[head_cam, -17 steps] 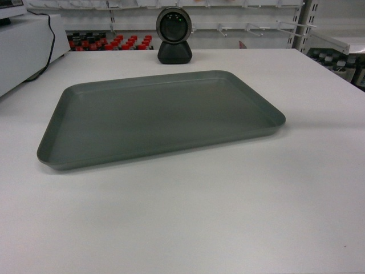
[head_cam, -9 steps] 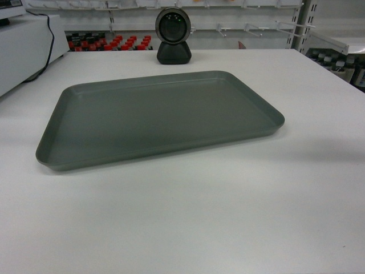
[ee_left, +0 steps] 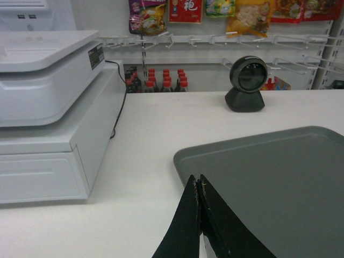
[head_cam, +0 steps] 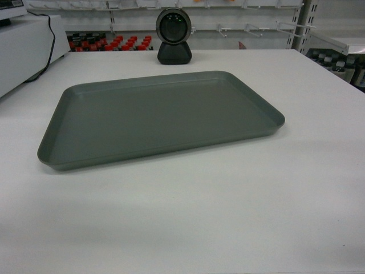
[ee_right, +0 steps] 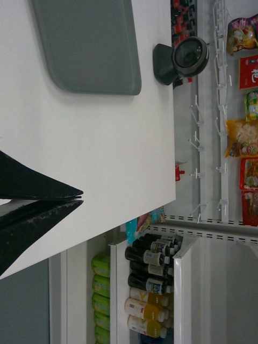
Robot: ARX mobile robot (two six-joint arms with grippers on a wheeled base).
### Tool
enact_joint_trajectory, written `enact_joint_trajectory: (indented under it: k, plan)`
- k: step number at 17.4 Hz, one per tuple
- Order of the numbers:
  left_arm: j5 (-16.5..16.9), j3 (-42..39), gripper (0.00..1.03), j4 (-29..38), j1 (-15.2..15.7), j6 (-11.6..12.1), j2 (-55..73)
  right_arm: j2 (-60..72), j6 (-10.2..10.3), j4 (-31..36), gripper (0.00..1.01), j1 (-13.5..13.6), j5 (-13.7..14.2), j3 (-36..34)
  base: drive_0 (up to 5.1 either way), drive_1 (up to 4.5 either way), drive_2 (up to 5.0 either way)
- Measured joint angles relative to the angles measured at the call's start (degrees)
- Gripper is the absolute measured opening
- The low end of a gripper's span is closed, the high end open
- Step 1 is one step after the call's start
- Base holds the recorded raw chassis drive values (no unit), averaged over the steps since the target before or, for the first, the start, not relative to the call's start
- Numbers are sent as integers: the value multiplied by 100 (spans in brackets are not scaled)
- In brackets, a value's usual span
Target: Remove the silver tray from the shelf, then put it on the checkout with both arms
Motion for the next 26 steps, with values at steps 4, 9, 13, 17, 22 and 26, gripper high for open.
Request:
enact_joint_trajectory:
  k: [4, 9, 13, 17, 22, 26]
  plan:
    - [361, -778, 2, -13, 374, 4, -678, -691, 0, -144, 2, 0, -9, -605, 0, 0, 0]
    - [374, -1327, 2, -348, 361, 4, -1537, -1604, 0, -627, 2, 0, -13, -1038, 0, 0, 0]
    - [374, -1591, 2, -765, 361, 4, -2227, -2299, 0, -1108, 2, 0, -13, -1241, 0, 0, 0]
    - [376, -1849, 2, -831, 361, 7, -2758, -2771, 0, -1335, 2, 0, -13, -1438, 0, 0, 0]
    - [374, -1910, 2, -1683, 361, 7, -3574, -3620, 0, -2118, 2, 0, -13, -1438, 0, 0, 0]
    - [376, -1910, 2, -2216, 361, 7, -4116, -4109, 0, -2599, 2, 0, -13, -1438, 0, 0, 0]
